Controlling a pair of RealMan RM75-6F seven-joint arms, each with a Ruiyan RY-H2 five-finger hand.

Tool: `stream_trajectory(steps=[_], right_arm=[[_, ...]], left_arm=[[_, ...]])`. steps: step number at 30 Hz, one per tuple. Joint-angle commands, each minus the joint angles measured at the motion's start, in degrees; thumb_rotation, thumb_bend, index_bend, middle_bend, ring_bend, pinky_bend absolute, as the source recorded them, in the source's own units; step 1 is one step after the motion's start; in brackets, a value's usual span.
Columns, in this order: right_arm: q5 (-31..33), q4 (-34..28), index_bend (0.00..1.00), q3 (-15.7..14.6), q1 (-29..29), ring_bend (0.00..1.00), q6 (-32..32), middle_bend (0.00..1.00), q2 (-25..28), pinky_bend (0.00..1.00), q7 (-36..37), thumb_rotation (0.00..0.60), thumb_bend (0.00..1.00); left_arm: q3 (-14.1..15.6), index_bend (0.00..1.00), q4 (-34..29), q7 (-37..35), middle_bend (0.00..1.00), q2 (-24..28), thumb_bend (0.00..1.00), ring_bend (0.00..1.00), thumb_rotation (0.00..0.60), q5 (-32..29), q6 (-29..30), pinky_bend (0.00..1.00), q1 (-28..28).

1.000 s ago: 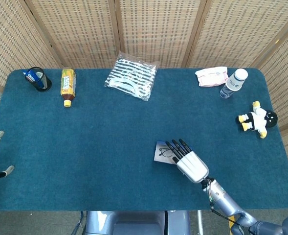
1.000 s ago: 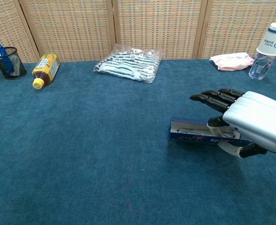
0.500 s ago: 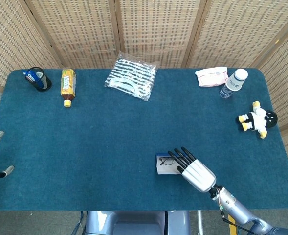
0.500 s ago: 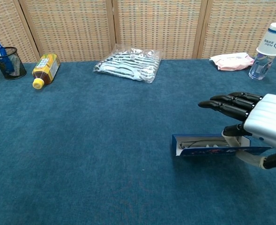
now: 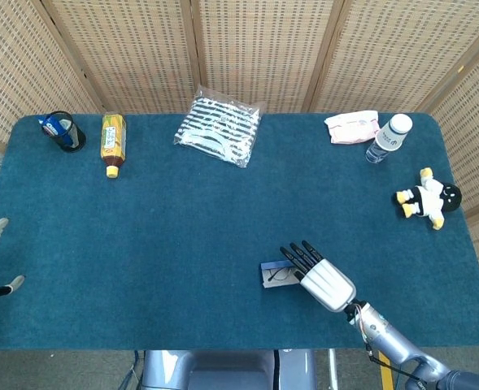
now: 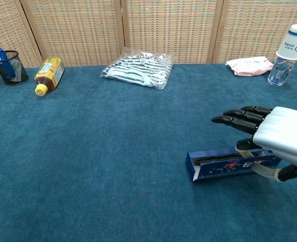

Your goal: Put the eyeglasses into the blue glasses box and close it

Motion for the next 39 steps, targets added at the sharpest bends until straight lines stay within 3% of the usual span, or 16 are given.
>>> stream_trajectory(steps=[1, 19, 39], right_arm=[[0.6, 0.24, 0.73, 0.51, 0.47, 0.0, -1.23, 0.04, -0.44, 0.13, -0.84, 0.6, 0.52], [2.6, 0.87, 0.73, 3.38, 1.56, 0.0, -2.67, 0.04, -2.29, 0.13, -1.55, 0.6, 0.52], [7.2, 0.73, 0.73, 7.19, 4.84, 0.0, -8.63, 0.04, -4.55, 0.13, -6.47, 0.6, 0.52]], left_arm=[[-0.02, 0.0, 0.02, 0.04, 0.0, -0.02, 0.0, 0.0, 0.6, -0.05, -0.04, 0.0, -0.02], [-0.06, 0.0, 0.02, 0.02, 0.0, 0.05, 0.0, 0.0, 0.6, -0.34, -0.35, 0.0, -0.12], [-0.04, 0.0, 0.01, -0.28, 0.0, 0.14, 0.0, 0.0, 0.6, -0.26, -0.16, 0.0, 0.0]])
